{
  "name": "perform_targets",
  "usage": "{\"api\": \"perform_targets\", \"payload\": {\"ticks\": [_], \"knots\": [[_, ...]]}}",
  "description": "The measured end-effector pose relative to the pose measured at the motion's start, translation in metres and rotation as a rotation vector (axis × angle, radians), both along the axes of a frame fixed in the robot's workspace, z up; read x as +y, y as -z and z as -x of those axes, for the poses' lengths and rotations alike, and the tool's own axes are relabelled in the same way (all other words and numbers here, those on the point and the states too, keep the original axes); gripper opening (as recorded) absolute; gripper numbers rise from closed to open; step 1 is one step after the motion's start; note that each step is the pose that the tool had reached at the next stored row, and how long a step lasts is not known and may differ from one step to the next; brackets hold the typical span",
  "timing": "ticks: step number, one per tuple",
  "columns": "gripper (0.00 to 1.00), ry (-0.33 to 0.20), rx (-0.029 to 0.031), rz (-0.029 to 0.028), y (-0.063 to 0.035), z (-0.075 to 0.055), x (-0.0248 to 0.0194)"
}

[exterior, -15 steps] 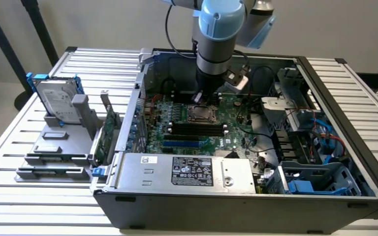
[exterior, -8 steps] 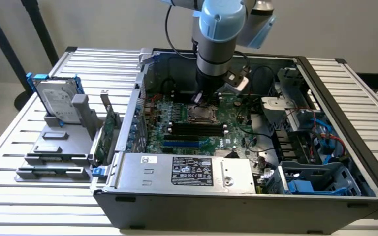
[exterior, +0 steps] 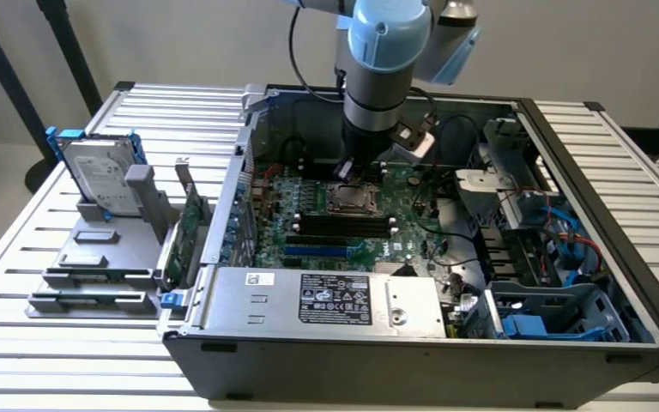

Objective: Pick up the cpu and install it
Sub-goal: 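Install the first cpu locking lever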

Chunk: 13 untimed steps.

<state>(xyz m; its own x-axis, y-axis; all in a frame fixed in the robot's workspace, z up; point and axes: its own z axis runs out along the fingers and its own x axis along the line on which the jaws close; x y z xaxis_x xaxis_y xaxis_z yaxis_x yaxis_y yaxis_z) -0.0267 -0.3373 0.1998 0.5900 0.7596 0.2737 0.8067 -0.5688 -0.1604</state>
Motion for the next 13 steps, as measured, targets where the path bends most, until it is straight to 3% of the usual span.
{"api": "perform_targets", "payload": {"ticks": [4, 9, 13], "knots": [[0.11, 0.000, 0.0008, -0.0011, -0.0005, 0.010, -0.0029], [0.11, 0.000, 0.0007, -0.0068, -0.0005, 0.030, -0.0028], [0.11, 0.000, 0.0007, -0.0094, -0.0006, 0.034, -0.0007]]}}
